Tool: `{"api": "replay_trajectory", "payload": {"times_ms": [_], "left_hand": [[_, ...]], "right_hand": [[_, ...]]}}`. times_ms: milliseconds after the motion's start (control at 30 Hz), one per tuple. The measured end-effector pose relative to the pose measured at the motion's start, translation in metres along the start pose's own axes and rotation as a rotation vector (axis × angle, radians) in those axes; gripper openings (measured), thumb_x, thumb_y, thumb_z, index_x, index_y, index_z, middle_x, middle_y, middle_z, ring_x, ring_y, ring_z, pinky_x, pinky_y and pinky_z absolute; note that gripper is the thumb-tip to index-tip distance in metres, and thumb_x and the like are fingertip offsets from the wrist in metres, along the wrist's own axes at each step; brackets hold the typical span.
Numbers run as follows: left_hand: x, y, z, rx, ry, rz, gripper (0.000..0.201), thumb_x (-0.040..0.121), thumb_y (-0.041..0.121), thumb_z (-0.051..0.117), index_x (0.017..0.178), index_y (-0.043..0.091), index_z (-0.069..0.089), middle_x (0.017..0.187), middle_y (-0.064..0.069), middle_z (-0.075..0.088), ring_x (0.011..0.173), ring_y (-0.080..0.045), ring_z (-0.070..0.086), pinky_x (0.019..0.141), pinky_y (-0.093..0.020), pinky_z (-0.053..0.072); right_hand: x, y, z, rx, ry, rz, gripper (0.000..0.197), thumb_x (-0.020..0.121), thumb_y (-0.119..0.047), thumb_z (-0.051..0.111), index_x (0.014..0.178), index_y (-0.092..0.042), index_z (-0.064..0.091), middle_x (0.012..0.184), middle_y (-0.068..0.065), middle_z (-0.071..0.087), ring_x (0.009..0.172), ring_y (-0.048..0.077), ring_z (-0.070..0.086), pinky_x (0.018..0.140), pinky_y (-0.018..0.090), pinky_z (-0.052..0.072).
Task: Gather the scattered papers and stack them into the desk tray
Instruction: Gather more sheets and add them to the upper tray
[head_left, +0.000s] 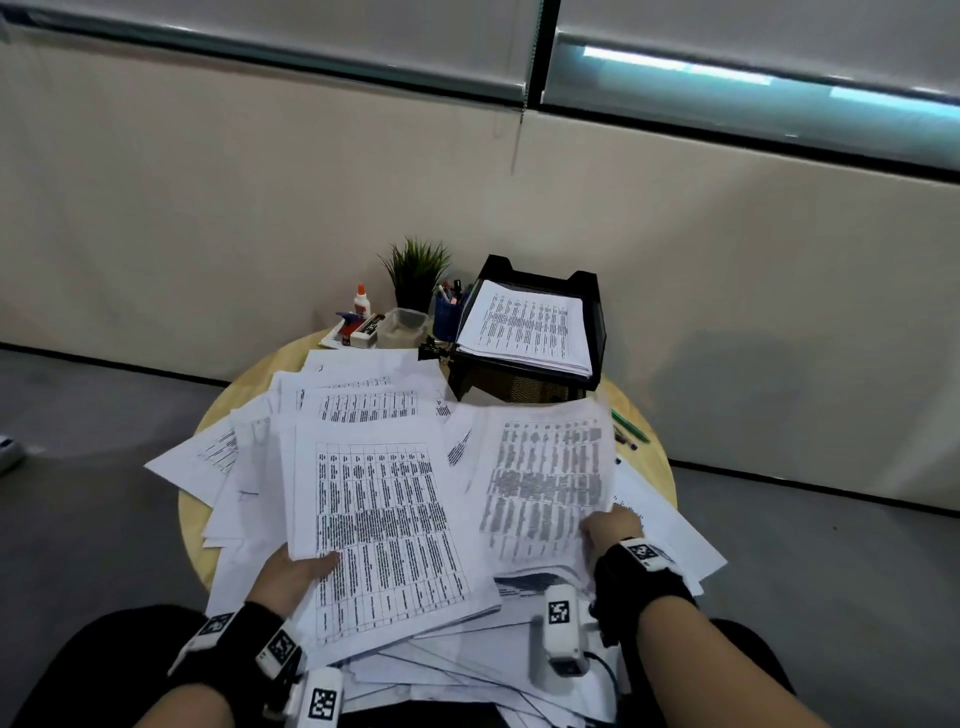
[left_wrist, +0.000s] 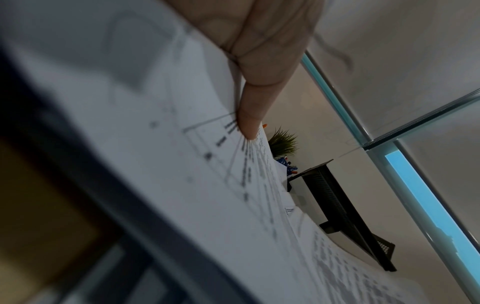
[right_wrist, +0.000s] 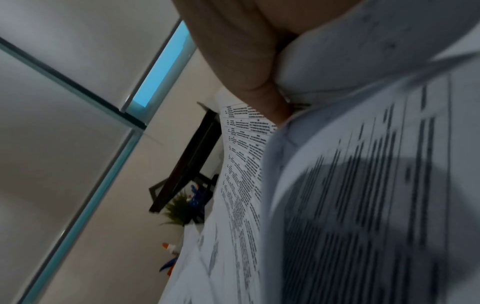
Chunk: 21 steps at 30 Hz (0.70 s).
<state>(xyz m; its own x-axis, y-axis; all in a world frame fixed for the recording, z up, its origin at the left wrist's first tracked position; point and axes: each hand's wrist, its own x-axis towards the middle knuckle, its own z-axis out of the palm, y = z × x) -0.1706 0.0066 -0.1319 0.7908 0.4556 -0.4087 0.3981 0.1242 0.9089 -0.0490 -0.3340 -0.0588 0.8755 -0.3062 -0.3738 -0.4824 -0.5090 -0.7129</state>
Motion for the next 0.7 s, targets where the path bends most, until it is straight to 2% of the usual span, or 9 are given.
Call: {"api": "replay_trajectory", "payload": {"times_ms": [67,133,233,333,433,500,533,633,700], "left_hand": [[-0.002,0.0,0.0,-0.006,0.005,0.015,0.036,0.083,-0.005,0.064,0.117,-0.01,0.056,0.119,-0.026,0.06,0.097,-0.024,0.055,0.094,-0.033,0.038],[-0.005,0.003,0.001,-0.007,0.002,0.021,0.036,0.084,-0.006,0.063,0.119,-0.011,0.055,0.119,-0.026,0.059,0.098,-0.024,0.054,0.092,-0.032,0.037],[-0.006,0.004,0.001,-0.012,-0.001,0.028,0.039,0.083,-0.006,0.063,0.121,-0.01,0.054,0.121,-0.025,0.059,0.099,-0.024,0.054,0.096,-0.034,0.038],[-0.007,0.005,0.001,-0.032,-0.01,0.025,0.039,0.082,-0.008,0.063,0.12,-0.009,0.054,0.123,-0.024,0.058,0.1,-0.025,0.055,0.098,-0.037,0.038],[-0.013,0.008,0.007,-0.042,-0.026,0.044,0.04,0.083,-0.009,0.062,0.121,-0.01,0.053,0.117,-0.02,0.059,0.1,-0.024,0.054,0.091,-0.033,0.038],[-0.019,0.011,0.014,-0.063,-0.046,0.07,0.04,0.083,-0.008,0.063,0.122,-0.007,0.053,0.112,-0.016,0.059,0.1,-0.023,0.054,0.092,-0.031,0.038],[-0.023,0.013,0.017,-0.068,-0.065,0.077,0.039,0.083,-0.007,0.063,0.12,-0.004,0.053,0.109,-0.013,0.059,0.1,-0.023,0.054,0.092,-0.031,0.037],[-0.029,0.013,0.025,-0.045,-0.107,0.09,0.035,0.083,-0.004,0.064,0.117,0.0,0.056,0.106,-0.011,0.061,0.102,-0.024,0.056,0.091,-0.03,0.037],[-0.03,0.012,0.029,-0.027,-0.144,0.099,0.036,0.085,0.0,0.064,0.119,0.001,0.055,0.108,-0.012,0.063,0.108,-0.026,0.057,0.094,-0.031,0.038]], "right_hand": [[0.005,0.009,-0.023,0.029,0.068,-0.001,0.009,0.087,-0.004,0.052,0.092,0.0,0.058,0.093,0.022,0.061,0.08,0.033,0.055,0.076,0.036,0.045],[0.012,0.016,-0.044,0.063,0.133,-0.013,0.011,0.085,0.0,0.05,0.091,0.002,0.059,0.081,0.018,0.058,0.072,0.03,0.053,0.07,0.038,0.045],[0.009,0.019,-0.076,0.146,0.196,-0.039,0.02,0.084,0.009,0.048,0.095,0.004,0.063,0.083,0.018,0.057,0.077,0.028,0.052,0.072,0.034,0.042],[-0.001,0.018,-0.1,0.244,0.225,-0.072,0.015,0.082,0.013,0.048,0.091,0.013,0.06,0.083,0.019,0.056,0.079,0.026,0.05,0.07,0.033,0.039],[-0.009,0.02,-0.102,0.377,0.128,-0.057,0.02,0.071,0.012,0.055,0.09,0.018,0.058,0.074,0.02,0.063,0.071,0.028,0.057,0.066,0.036,0.052],[-0.021,0.02,-0.096,0.468,0.032,-0.049,0.011,0.077,0.019,0.051,0.082,0.012,0.057,0.06,0.016,0.062,0.063,0.027,0.055,0.054,0.025,0.055],[-0.025,0.022,-0.09,0.483,-0.03,-0.036,0.016,0.081,0.021,0.048,0.082,0.008,0.057,0.062,0.014,0.061,0.063,0.026,0.054,0.051,0.025,0.053],[-0.033,0.031,-0.063,0.446,-0.161,-0.065,0.022,0.083,0.02,0.048,0.099,0.011,0.059,0.087,0.023,0.065,0.074,0.031,0.06,0.081,0.045,0.052],[-0.033,0.041,-0.046,0.43,-0.237,-0.036,0.023,0.081,0.021,0.049,0.1,0.015,0.059,0.086,0.023,0.066,0.077,0.034,0.061,0.087,0.049,0.049]]}}
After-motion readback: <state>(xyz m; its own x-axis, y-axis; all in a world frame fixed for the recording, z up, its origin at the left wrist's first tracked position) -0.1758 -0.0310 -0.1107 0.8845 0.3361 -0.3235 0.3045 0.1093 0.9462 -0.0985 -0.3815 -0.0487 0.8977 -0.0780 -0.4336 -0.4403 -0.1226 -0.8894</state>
